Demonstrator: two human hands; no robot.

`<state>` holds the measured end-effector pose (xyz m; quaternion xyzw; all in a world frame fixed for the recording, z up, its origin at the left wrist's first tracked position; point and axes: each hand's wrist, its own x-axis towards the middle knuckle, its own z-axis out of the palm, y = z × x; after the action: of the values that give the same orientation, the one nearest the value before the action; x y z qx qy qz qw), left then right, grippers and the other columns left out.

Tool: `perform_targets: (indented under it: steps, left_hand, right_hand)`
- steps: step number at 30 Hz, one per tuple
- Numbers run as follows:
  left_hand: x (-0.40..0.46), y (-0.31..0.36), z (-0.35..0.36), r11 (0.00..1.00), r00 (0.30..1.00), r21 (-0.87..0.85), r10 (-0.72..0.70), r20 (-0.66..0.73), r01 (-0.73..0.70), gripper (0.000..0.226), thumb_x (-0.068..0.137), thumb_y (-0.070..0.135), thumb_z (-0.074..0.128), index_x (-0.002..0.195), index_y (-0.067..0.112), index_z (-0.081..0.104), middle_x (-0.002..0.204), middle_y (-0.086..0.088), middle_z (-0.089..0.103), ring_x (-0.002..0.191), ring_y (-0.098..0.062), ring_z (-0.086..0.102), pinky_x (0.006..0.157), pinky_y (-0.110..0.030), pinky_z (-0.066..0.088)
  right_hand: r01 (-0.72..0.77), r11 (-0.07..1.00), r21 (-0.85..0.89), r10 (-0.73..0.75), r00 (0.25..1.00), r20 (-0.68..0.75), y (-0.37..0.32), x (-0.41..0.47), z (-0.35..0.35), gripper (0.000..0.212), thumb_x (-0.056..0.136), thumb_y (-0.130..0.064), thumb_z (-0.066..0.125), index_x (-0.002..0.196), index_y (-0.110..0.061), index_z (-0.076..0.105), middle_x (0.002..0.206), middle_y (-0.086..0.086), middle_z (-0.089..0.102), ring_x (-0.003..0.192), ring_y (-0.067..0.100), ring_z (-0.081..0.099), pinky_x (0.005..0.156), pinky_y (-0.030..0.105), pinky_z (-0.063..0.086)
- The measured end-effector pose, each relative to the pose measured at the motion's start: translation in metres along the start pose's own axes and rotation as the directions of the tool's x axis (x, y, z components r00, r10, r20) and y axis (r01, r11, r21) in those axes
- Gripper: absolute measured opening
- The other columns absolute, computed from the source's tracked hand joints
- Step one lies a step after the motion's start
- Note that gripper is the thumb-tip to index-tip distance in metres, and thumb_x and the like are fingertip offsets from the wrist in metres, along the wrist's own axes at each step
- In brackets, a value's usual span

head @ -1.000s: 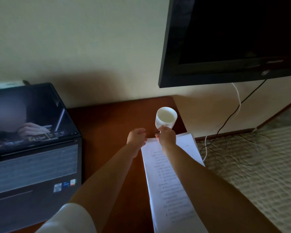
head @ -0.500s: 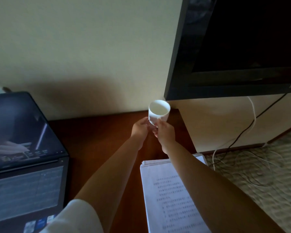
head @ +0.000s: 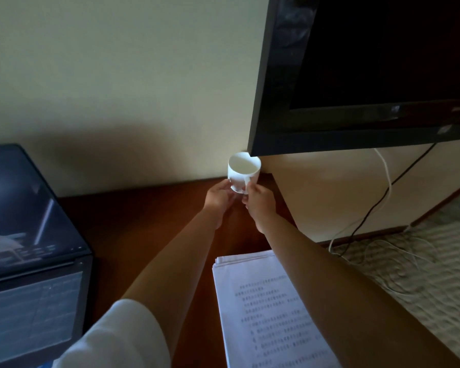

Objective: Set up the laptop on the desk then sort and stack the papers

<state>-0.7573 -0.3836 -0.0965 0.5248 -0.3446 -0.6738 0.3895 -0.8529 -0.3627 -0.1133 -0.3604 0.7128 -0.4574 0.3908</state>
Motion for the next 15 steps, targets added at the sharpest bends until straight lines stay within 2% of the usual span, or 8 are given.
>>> perform_targets:
  steps: [4, 7, 9, 12, 13, 15]
  left_hand:
    - [0.006, -0.001, 0.002, 0.999, 0.999, 0.001, 0.043, 0.0, -0.043, 0.044, 0.092, -0.012, 0.035, 0.129, 0.003, 0.054, 0.108, -0.017, 0.063, 0.097, -0.027, 0.062, 0.099, -0.038, 0.048]
    - [0.012, -0.004, 0.002, 0.999, 0.999, 0.017, 0.052, 0.003, -0.052, 0.042, 0.093, -0.009, 0.038, 0.129, 0.005, 0.054, 0.107, -0.017, 0.063, 0.082, -0.021, 0.062, 0.09, -0.034, 0.051]
    - [0.013, -0.006, 0.001, 0.995, 0.998, 0.069, 0.066, 0.02, -0.067, 0.042, 0.091, -0.01, 0.038, 0.123, 0.01, 0.058, 0.099, -0.015, 0.064, 0.075, -0.018, 0.059, 0.079, -0.028, 0.05]
    - [0.006, -0.008, 0.001, 0.989, 0.997, 0.124, 0.077, -0.012, -0.075, 0.042, 0.089, -0.012, 0.034, 0.098, 0.016, 0.064, 0.085, -0.004, 0.064, 0.076, -0.019, 0.057, 0.068, -0.026, 0.045]
    - [0.004, -0.008, 0.0, 0.989, 0.996, 0.135, 0.068, -0.052, -0.061, 0.042, 0.09, -0.011, 0.033, 0.098, 0.018, 0.063, 0.088, -0.001, 0.063, 0.079, -0.018, 0.059, 0.07, -0.026, 0.046]
    - [0.0, -0.01, -0.005, 0.989, 0.993, 0.138, 0.06, -0.104, -0.046, 0.044, 0.093, -0.009, 0.035, 0.122, 0.015, 0.058, 0.112, -0.003, 0.063, 0.101, -0.021, 0.061, 0.089, -0.032, 0.051]
  right_hand:
    - [0.008, 1.0, 0.021, -0.008, 1.0, -0.012, 0.001, 0.009, 0.002, 0.04, 0.098, -0.036, 0.04, 0.107, -0.008, 0.067, 0.096, 0.014, 0.069, 0.093, 0.027, 0.065, 0.081, 0.039, 0.051]
    - [0.023, 1.0, 0.015, -0.023, 0.999, -0.03, 0.002, 0.013, 0.005, 0.042, 0.097, -0.038, 0.04, 0.109, -0.008, 0.067, 0.101, 0.016, 0.069, 0.096, 0.029, 0.064, 0.087, 0.043, 0.052]
    - [0.025, 0.999, 0.029, -0.024, 0.999, -0.034, 0.004, 0.013, 0.007, 0.042, 0.097, -0.039, 0.041, 0.111, -0.009, 0.067, 0.101, 0.015, 0.069, 0.095, 0.029, 0.065, 0.085, 0.042, 0.052]
    - [0.004, 0.994, 0.108, -0.002, 1.0, -0.019, 0.005, 0.011, 0.005, 0.04, 0.096, -0.041, 0.044, 0.115, -0.013, 0.065, 0.1, 0.009, 0.069, 0.09, 0.024, 0.068, 0.084, 0.041, 0.055]
    - [-0.006, 0.993, 0.117, 0.009, 1.0, -0.028, 0.004, 0.004, 0.003, 0.04, 0.096, -0.042, 0.044, 0.117, -0.014, 0.064, 0.101, 0.007, 0.068, 0.089, 0.022, 0.068, 0.085, 0.041, 0.056]
    - [-0.022, 0.989, 0.144, 0.028, 0.999, -0.036, 0.001, -0.006, -0.001, 0.038, 0.097, -0.04, 0.045, 0.123, -0.016, 0.059, 0.107, 0.004, 0.064, 0.091, 0.021, 0.067, 0.087, 0.04, 0.055]
